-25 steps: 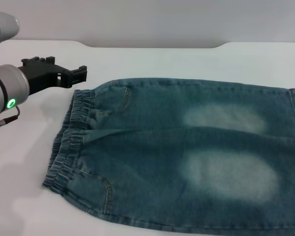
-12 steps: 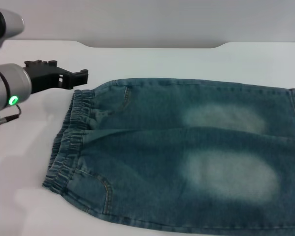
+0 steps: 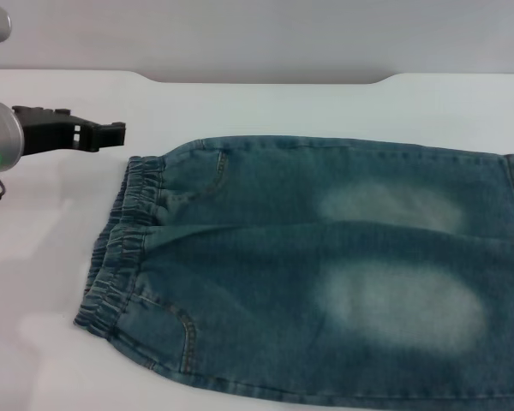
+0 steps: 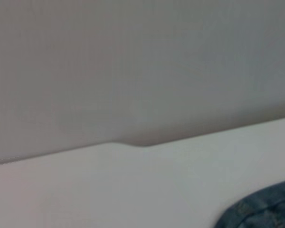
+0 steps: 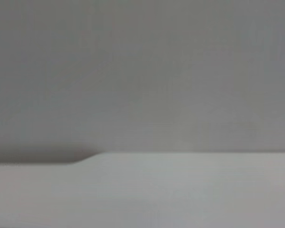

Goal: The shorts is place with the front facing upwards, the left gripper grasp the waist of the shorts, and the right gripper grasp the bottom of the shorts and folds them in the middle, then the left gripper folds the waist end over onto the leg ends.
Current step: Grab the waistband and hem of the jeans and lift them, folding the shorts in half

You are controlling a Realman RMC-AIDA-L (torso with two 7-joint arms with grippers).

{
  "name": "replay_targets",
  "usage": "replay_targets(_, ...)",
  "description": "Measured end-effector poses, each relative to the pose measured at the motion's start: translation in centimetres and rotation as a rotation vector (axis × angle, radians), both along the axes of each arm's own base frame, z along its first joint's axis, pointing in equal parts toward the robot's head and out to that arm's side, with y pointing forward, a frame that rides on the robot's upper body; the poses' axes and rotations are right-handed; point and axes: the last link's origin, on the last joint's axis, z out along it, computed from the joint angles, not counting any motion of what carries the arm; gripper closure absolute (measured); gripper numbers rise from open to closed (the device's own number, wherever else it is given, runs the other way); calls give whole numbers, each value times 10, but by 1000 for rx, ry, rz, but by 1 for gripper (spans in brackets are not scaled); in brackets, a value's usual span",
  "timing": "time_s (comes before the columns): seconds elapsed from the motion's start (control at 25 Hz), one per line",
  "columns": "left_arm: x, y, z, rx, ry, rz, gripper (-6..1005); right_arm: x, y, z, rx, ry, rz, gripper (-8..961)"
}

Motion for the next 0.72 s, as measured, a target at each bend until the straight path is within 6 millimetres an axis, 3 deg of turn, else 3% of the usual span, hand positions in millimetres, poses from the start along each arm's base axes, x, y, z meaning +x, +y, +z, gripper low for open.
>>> replay_targets(0.2, -5, -1, 4, -34, 77, 59, 185, -8, -4, 0, -144, 73, -7, 225)
replay_targets(0.48, -11, -8, 6, -95, 158, 107, 188, -13, -23, 20, -186, 74, -67, 225)
replay_targets(0.72, -5, -26, 14, -201, 273, 164, 189, -10, -44, 25, -264, 90, -152, 225)
